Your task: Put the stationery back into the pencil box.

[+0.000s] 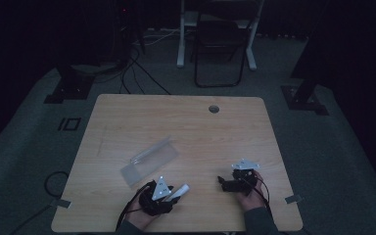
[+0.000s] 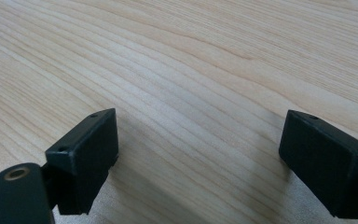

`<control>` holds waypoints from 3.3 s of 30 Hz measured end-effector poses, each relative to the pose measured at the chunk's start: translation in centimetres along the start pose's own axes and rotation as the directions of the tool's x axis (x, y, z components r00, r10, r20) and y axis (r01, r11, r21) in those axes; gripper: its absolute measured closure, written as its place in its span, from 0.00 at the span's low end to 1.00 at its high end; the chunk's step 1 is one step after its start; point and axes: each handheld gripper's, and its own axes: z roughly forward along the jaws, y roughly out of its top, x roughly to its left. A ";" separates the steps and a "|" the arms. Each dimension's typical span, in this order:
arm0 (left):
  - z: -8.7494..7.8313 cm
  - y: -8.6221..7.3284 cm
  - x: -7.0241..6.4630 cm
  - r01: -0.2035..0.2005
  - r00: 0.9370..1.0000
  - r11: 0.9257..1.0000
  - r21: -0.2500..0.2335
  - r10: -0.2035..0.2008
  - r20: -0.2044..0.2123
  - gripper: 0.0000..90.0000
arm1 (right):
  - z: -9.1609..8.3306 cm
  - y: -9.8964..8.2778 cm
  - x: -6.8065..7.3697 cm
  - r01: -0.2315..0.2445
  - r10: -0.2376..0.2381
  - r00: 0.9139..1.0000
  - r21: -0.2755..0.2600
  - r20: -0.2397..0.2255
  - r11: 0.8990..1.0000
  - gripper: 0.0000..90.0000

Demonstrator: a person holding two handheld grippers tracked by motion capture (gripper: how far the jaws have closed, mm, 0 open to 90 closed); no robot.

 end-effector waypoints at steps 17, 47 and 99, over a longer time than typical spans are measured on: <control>1.2 -0.5 -0.3 0.000 1.000 0.999 0.049 0.000 -0.010 0.67 | 0.0 0.0 0.0 0.000 0.000 1.000 0.000 0.000 1.000 0.13; 1.1 -0.4 0.3 0.025 1.000 0.997 0.066 -0.025 -0.001 0.78 | 0.0 0.0 0.0 -0.001 0.001 1.000 0.001 0.000 1.000 0.13; -5.8 3.9 1.6 -0.115 0.987 0.991 -0.069 0.106 -0.124 0.79 | 0.0 0.0 0.0 0.005 -0.005 1.000 0.001 -0.004 1.000 0.13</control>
